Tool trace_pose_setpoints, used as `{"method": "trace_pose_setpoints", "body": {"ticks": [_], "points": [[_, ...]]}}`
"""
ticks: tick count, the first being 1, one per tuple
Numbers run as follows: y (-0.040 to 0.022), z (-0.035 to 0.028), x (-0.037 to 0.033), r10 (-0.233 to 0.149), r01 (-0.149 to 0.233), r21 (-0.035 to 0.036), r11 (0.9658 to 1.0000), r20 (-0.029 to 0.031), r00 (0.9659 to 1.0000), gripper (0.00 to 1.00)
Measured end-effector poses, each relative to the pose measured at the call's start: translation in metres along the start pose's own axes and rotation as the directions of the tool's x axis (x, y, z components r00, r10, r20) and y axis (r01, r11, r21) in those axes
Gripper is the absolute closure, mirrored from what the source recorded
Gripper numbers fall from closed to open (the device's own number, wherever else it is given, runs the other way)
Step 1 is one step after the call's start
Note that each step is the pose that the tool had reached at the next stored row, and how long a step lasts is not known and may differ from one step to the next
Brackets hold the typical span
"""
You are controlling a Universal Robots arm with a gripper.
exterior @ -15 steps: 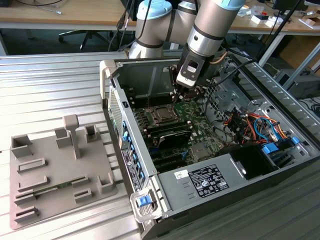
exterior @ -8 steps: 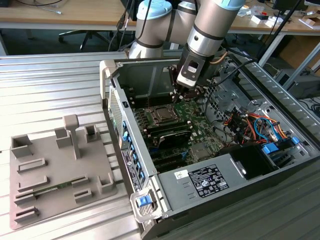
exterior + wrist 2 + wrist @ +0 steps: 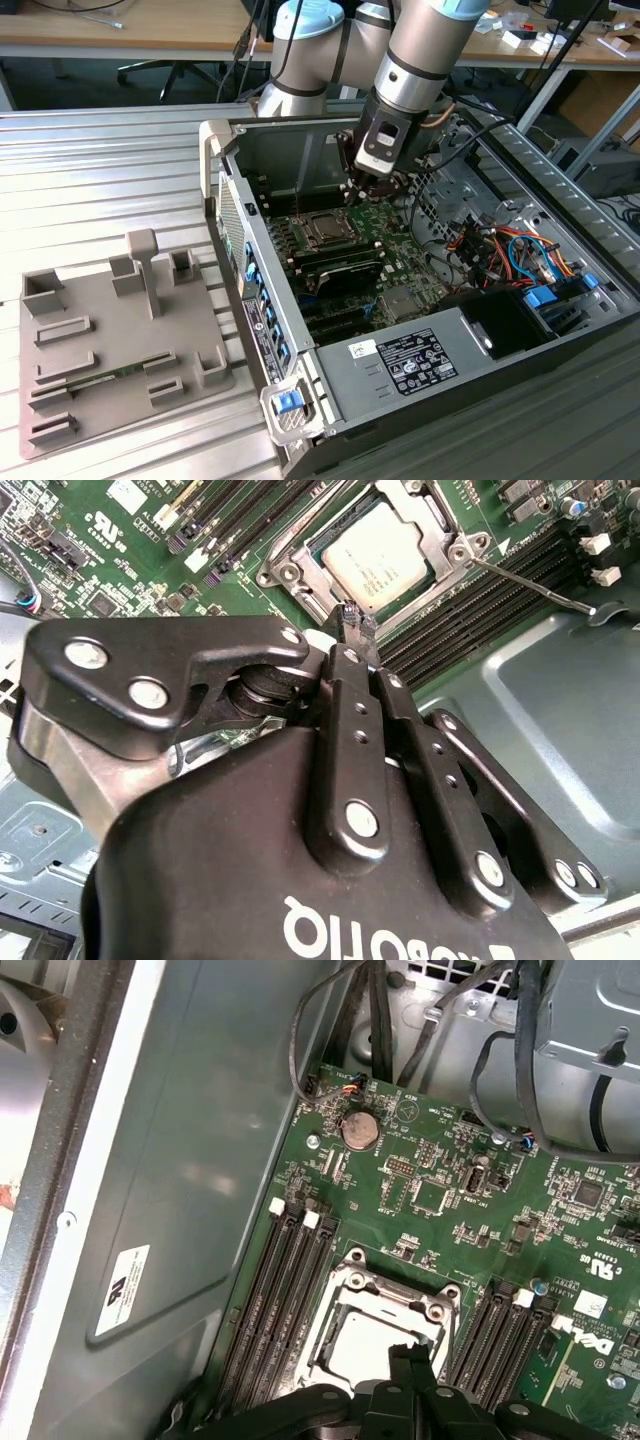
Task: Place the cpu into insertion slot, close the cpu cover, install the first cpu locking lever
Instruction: 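Install the first cpu locking lever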
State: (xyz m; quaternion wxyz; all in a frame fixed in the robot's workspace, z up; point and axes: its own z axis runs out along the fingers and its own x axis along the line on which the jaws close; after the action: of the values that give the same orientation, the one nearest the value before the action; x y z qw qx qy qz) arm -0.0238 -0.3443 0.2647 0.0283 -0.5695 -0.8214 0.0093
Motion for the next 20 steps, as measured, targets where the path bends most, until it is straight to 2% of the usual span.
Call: {"method": "trace_pose_setpoints", "body": {"ticks": [20], "points": [[0.0, 0.0, 0.0, -0.076, 0.076, 0.0028, 0.9971, 0.0035, 0.9971, 0.89]]}}
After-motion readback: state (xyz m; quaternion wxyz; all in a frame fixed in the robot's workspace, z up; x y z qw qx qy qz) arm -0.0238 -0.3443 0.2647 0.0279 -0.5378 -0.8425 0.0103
